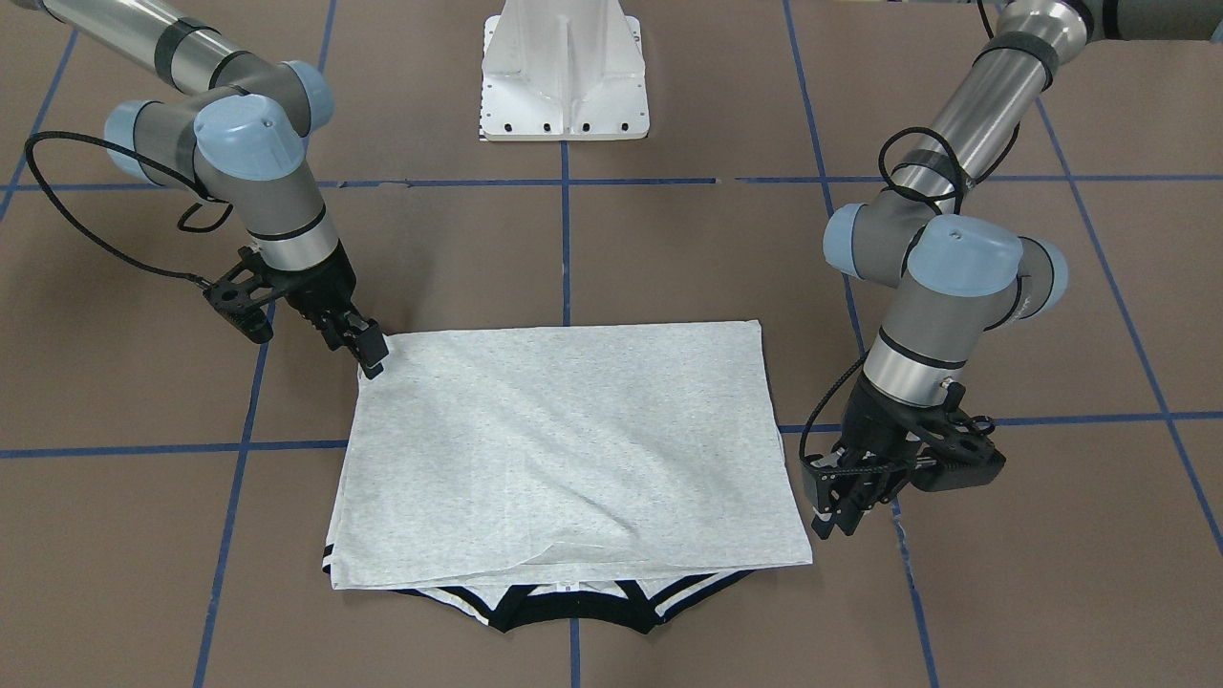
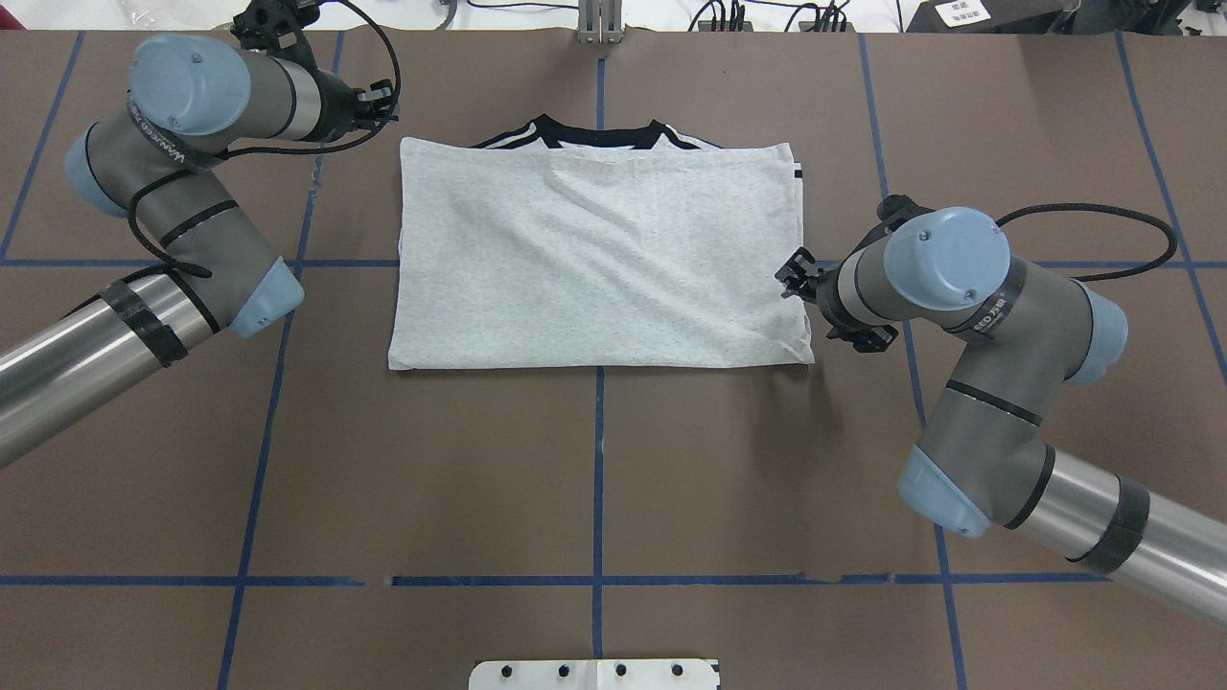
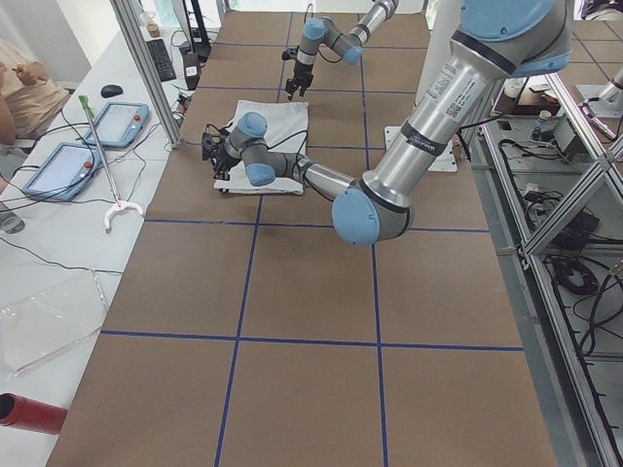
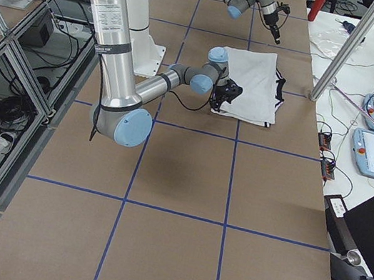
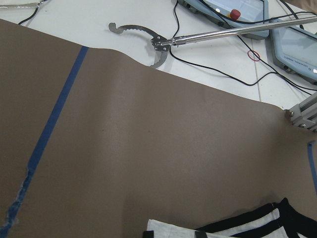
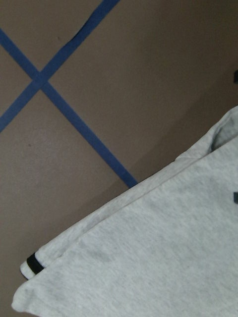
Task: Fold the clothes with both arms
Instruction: 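Move the right gripper to the folded shirt's corner nearest it and grasp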
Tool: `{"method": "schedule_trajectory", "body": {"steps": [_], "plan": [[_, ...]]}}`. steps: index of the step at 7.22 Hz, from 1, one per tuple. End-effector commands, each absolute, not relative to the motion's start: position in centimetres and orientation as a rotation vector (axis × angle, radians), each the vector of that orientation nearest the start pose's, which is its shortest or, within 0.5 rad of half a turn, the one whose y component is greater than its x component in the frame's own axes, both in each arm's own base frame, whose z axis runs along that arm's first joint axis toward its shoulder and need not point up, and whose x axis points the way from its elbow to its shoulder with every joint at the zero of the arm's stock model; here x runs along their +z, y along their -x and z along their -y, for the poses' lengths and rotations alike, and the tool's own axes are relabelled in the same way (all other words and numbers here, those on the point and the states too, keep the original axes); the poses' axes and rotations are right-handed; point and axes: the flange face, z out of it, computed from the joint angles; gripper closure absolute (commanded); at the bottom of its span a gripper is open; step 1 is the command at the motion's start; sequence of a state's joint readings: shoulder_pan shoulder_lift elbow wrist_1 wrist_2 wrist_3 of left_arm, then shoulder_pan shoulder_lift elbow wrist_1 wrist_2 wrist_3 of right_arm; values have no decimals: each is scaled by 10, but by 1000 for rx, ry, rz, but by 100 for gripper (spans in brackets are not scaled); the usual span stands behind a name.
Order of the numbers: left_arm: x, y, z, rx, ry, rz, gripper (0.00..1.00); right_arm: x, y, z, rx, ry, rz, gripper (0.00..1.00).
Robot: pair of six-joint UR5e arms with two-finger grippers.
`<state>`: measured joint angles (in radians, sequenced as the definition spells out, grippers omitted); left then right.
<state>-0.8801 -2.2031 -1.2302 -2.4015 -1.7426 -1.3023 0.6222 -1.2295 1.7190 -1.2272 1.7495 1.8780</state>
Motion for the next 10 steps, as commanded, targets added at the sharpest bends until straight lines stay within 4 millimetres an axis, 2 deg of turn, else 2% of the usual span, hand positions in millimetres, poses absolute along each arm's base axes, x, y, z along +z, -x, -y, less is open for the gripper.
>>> {"method": "schedule_trajectory", "body": {"steps": [1, 3, 4, 5, 6, 9, 10], "plan": [[343, -393, 660, -450, -486, -1034, 61, 383, 456, 438, 783, 26, 850, 21], [340, -394, 657, -428, -462, -1054, 61, 383, 460, 428, 765, 36, 852, 23], [339, -394, 656, -427, -462, -1057, 61, 383, 456, 424, 764, 40, 855, 41], [340, -394, 656, -427, -461, -1056, 61, 381, 455, 422, 786, 55, 860, 78], [341, -394, 656, -427, -460, -1055, 61, 381, 455, 422, 790, 57, 859, 100], [341, -394, 656, -426, -460, -1053, 61, 383, 453, 418, 784, 62, 857, 100], [340, -394, 656, -426, -459, -1055, 61, 373, 445, 410, 770, 83, 883, 100]]}}
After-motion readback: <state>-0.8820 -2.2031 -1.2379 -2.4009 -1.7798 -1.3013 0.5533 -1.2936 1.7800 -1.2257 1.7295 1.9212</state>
